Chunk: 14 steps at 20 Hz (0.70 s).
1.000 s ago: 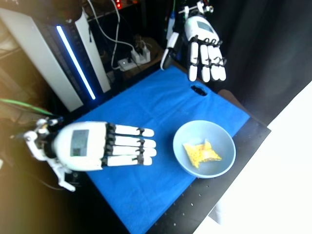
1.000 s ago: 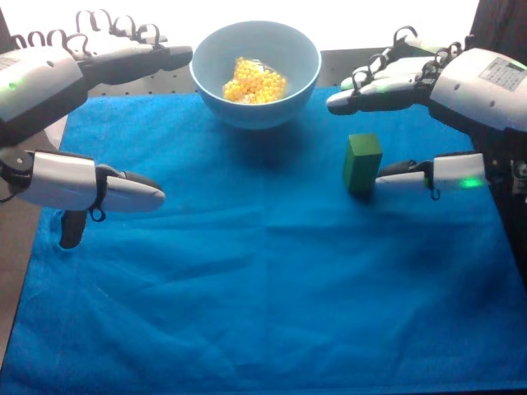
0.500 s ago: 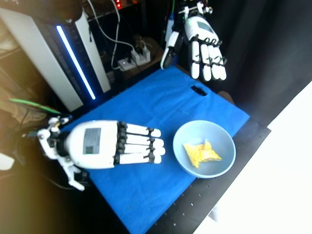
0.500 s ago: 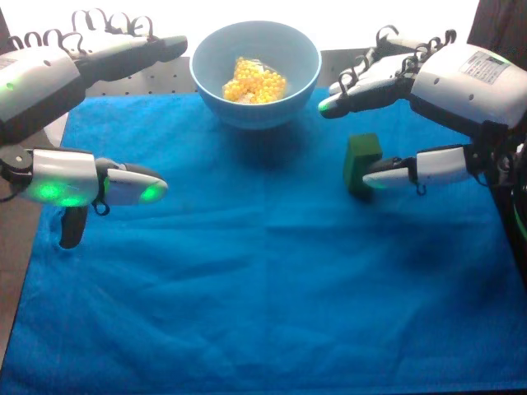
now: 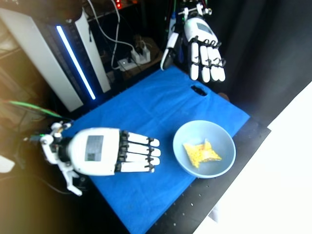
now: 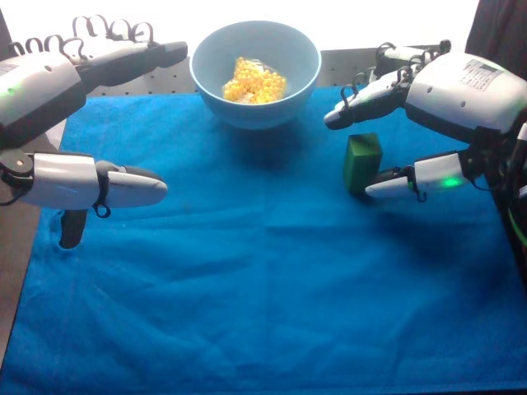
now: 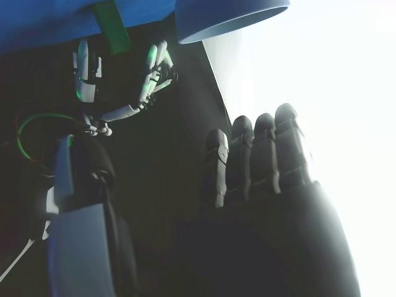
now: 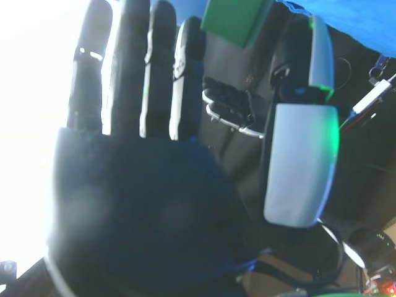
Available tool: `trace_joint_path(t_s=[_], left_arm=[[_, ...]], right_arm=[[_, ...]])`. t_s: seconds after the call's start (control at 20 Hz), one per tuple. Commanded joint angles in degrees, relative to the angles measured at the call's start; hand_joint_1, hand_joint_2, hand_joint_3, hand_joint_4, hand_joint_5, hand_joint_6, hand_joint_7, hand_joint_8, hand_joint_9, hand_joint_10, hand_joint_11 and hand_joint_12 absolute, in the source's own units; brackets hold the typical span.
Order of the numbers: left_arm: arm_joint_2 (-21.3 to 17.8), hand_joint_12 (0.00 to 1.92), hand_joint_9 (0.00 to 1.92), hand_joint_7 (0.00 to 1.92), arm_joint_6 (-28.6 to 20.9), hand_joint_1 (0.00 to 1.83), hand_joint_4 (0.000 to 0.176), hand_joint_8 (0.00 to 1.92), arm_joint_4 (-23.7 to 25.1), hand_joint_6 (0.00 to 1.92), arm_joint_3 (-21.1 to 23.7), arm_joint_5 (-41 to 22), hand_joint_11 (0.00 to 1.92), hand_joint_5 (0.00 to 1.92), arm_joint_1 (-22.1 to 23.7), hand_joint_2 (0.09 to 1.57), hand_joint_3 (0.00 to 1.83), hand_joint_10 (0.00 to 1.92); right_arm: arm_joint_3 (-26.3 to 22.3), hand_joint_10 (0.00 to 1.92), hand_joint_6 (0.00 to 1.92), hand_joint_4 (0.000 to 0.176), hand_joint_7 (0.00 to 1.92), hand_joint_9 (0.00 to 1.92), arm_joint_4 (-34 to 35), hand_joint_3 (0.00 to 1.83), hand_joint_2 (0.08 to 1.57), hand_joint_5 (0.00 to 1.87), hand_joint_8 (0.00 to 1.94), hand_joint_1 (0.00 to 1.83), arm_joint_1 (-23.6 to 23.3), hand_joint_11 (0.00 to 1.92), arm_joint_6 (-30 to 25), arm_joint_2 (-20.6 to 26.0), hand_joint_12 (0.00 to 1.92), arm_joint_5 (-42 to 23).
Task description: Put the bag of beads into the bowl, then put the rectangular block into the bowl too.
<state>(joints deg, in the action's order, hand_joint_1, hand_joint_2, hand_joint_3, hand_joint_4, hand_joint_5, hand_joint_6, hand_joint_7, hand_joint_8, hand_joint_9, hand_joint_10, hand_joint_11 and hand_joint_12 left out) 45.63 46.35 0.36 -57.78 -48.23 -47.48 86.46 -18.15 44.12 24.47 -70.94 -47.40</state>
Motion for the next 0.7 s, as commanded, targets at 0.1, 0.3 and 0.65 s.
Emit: trace_joint_path(t_s=[0.1, 0.3, 0.65], left_arm=[[0.5, 0.00, 0.02, 0.14, -0.3, 0.72, 0.079, 0.01, -0.9, 0.00, 0.0, -7.3, 0.01, 0.15, 0.2, 0.99, 0.02, 0.00], [0.7, 0.01, 0.03, 0.15, -0.3, 0.72, 0.079, 0.00, -1.0, 0.00, 0.0, -7.3, 0.01, 0.16, 0.0, 0.98, 0.01, 0.00], [1.1, 0.00, 0.00, 0.16, -0.3, 0.78, 0.036, 0.00, -1.4, 0.00, 0.0, -7.3, 0.00, 0.16, -0.8, 1.00, 0.01, 0.00]], right_arm=[[0.5, 0.55, 0.00, 0.025, 0.81, 0.63, 1.7, 0.00, 0.98, 0.78, 0.01, 1.01, -1.0, 0.19, -0.1, -0.3, 1.63, -5.8], [0.8, 1.03, 0.40, 0.000, 1.05, 0.70, 1.4, 0.00, 1.06, 1.07, 0.86, 1.23, -1.0, 0.23, -0.1, -0.5, 1.75, -5.4], [1.0, 1.35, 0.40, 0.000, 0.97, 0.82, 1.3, 0.00, 1.10, 1.16, 1.26, 1.27, -1.0, 0.59, -0.1, -0.6, 1.81, -5.2]])
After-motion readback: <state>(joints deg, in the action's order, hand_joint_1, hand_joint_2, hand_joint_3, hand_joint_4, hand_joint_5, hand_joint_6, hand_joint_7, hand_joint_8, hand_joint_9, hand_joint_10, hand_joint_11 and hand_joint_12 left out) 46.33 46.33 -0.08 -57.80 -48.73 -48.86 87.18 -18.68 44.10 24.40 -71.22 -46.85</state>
